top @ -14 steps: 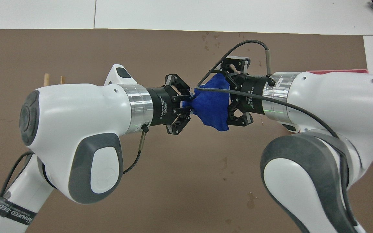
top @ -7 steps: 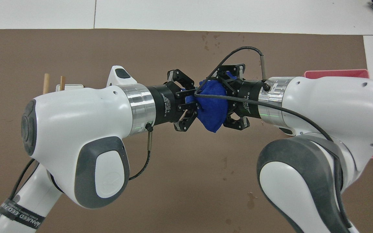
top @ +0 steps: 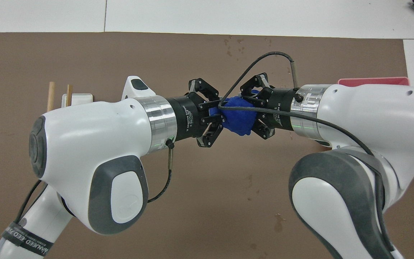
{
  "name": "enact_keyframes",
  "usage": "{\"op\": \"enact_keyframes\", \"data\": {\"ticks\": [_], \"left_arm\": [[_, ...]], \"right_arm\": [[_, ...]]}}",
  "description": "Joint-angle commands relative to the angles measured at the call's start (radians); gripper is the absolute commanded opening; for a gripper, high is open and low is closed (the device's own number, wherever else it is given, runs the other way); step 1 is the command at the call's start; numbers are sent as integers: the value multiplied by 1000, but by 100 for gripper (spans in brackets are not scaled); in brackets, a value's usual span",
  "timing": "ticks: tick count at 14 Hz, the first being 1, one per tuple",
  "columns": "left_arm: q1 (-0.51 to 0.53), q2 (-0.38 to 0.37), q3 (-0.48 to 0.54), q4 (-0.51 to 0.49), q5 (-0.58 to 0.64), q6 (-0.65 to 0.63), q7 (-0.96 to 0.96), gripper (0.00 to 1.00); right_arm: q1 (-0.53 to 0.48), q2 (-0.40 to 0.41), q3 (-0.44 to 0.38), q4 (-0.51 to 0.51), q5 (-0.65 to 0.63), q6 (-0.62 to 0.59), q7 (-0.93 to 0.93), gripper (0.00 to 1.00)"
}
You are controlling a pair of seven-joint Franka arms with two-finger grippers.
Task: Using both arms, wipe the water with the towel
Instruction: 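Grasp the blue cloth with the right gripper beside the left gripper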
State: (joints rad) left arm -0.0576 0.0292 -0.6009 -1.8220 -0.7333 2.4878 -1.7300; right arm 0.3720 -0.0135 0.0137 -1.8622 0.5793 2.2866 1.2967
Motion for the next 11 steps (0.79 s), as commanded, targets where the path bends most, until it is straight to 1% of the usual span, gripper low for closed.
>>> {"op": "enact_keyframes", "data": {"ticks": [1, 2, 3, 4, 6, 7, 9, 11], "left_arm": [[-16, -22, 10, -16, -26, 26, 0, 2], [-16, -22, 10, -14, -26, 26, 1, 11], [-16, -22, 10, -14, -25, 26, -3, 47], [-15, -20, 10, -11, -20, 23, -13, 99], [-5, -20, 13, -11, 9, 14, -3, 100], [-1, -20, 13, -11, 62, 14, 3, 100], [21, -18, 18, -16, 191, 8, 9, 100], [100, -18, 18, -11, 213, -39, 19, 100]], "right_arm": [[-8, -22, 6, -17, 33, -61, -95, 0], [-10, -22, 6, -14, 33, -73, -106, 0], [-10, -22, 6, -14, 33, -75, -106, 0], [-10, -22, 5, -14, 31, -75, -108, 0], [-12, -22, 5, -14, 30, -81, -114, 0], [-13, -23, 3, -14, 24, -97, -140, 0], [-36, -26, -4, -12, 10, -185, -302, 0], [-83, -36, -5, -14, -5, -275, -504, 0]]}}
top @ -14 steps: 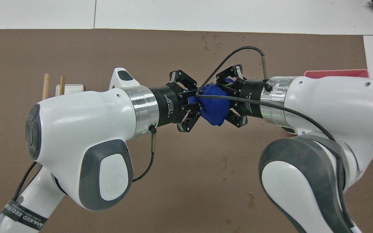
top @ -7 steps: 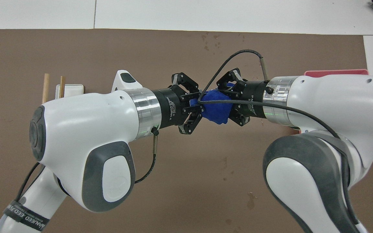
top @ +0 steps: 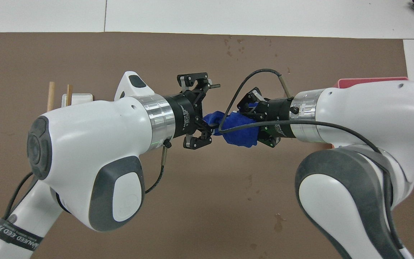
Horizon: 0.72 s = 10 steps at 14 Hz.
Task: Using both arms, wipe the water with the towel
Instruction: 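Open the left gripper and pull back while the right gripper withdraws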
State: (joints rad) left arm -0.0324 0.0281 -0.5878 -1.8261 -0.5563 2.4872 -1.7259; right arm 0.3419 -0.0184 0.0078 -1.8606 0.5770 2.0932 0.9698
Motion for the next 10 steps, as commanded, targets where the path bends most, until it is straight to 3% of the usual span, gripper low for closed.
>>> {"op": "enact_keyframes", "data": {"ticks": [1, 4, 6, 10], "left_arm": [[115, -16, 5, -6, 41, -53, 31, 100], [222, -14, 5, -7, 50, -56, 139, 100], [287, -14, 6, -9, 79, -67, 262, 100], [347, -8, 6, 1, 266, -105, 480, 100]], "right_arm": [[-75, -31, 1, -15, -23, -119, -247, 0], [-119, -40, 3, -23, -106, -159, -495, 0], [-132, -38, 3, -22, -234, -156, -603, 0], [-181, -35, 4, -38, -411, -156, -931, 0]]}}
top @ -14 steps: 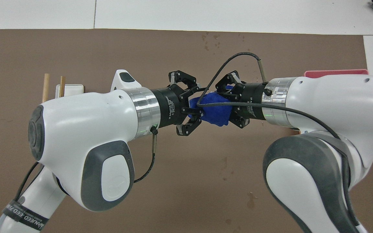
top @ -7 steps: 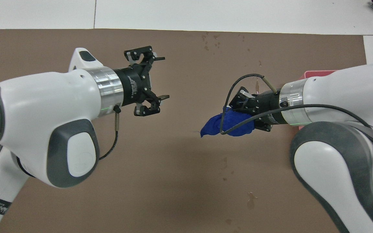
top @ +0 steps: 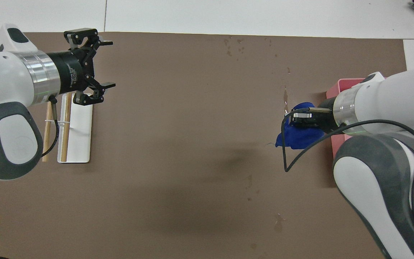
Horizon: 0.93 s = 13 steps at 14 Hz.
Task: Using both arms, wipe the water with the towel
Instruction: 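Open the left gripper and pull back while the right gripper withdraws, then carry the blue cloth with the right gripper toward the pink bin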
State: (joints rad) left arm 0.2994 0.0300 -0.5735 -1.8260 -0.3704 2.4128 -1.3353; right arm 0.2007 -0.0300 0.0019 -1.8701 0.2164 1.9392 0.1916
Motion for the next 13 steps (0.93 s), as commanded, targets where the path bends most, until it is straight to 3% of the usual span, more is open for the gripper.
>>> {"op": "enact_keyframes", "data": {"ticks": [1, 4, 6, 8, 13], "left_arm": [[20, -7, -6, 2, 135, -43, 173, 100], [52, -5, -3, 39, 255, -194, 532, 100], [66, -1, 7, 94, 328, -359, 762, 100], [66, -1, 9, 128, 422, -495, 896, 100], [81, 10, 61, 238, 412, -834, 1198, 100]], "right_arm": [[-49, -21, 10, -49, -64, 16, -214, 0], [-61, 28, 12, -89, -126, 95, -339, 0], [-49, 96, 13, -92, -138, 133, -357, 0], [-47, 140, 13, -92, -172, 176, -363, 0], [-50, 267, 13, -133, -209, 394, -389, 0]]}}
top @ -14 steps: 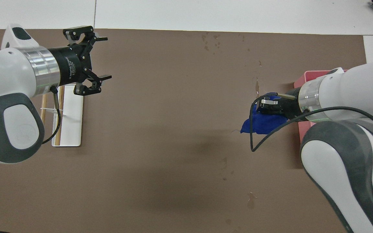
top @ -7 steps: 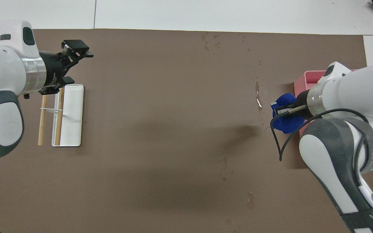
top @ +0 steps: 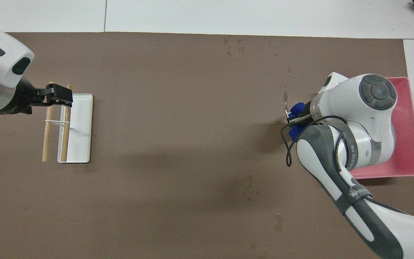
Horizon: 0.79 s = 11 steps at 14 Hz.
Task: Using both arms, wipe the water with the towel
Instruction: 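Carry the blue cloth with the right gripper toward the pink bin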
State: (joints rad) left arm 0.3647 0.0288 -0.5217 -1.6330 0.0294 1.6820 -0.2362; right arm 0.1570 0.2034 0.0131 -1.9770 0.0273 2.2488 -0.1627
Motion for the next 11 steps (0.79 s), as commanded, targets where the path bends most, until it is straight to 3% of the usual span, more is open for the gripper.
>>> {"op": "enact_keyframes", "data": {"ticks": [1, 6, 9, 11], "left_arm": [[19, 10, 14, 45, 12, -117, 135, 100], [-10, 0, 44, 25, 9, -113, 143, 100], [-351, -21, 406, 16, -3, -119, 146, 100], [-391, -32, 443, -1, -16, -117, 153, 100]], "right_arm": [[-7, 57, 2, -32, -20, 130, -35, 0], [-19, 232, 2, 1, -21, 371, -81, 0], [-17, 300, 2, 99, -35, 381, -89, 0], [-27, 313, 2, 142, -90, 376, -90, 0]]}}
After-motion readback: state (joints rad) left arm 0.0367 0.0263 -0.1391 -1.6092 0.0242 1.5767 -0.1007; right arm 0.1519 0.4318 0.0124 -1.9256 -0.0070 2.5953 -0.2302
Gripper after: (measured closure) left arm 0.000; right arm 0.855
